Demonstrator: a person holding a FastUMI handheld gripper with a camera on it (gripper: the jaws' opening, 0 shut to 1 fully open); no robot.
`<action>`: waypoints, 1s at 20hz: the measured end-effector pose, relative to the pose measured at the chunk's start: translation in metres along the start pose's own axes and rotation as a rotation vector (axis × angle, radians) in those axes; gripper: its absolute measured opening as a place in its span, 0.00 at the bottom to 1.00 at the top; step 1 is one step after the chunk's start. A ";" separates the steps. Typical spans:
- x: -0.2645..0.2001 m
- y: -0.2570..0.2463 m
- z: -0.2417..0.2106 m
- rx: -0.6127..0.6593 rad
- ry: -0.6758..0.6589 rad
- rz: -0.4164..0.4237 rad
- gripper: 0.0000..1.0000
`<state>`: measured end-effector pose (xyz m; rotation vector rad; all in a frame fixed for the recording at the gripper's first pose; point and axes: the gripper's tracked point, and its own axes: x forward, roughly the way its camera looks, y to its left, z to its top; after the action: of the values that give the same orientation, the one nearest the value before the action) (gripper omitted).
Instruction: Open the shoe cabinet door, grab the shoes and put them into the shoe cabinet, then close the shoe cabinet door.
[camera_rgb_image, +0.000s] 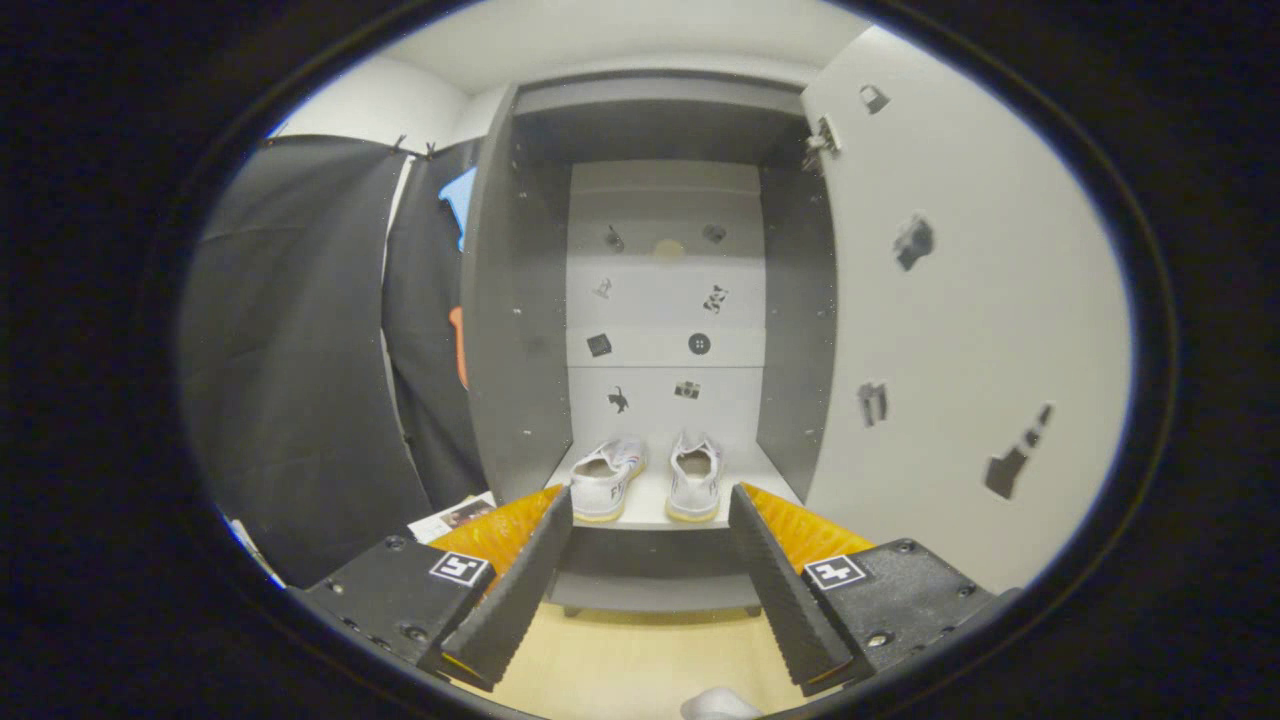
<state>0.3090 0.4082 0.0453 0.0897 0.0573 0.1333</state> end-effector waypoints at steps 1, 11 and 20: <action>-0.021 -0.002 0.001 0.011 -0.010 0.004 1.00; -0.205 -0.087 0.010 0.043 -0.076 -0.042 1.00; -0.263 -0.268 0.016 0.066 -0.116 -0.274 1.00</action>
<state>0.0851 0.1065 0.0494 0.1542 -0.0420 -0.1476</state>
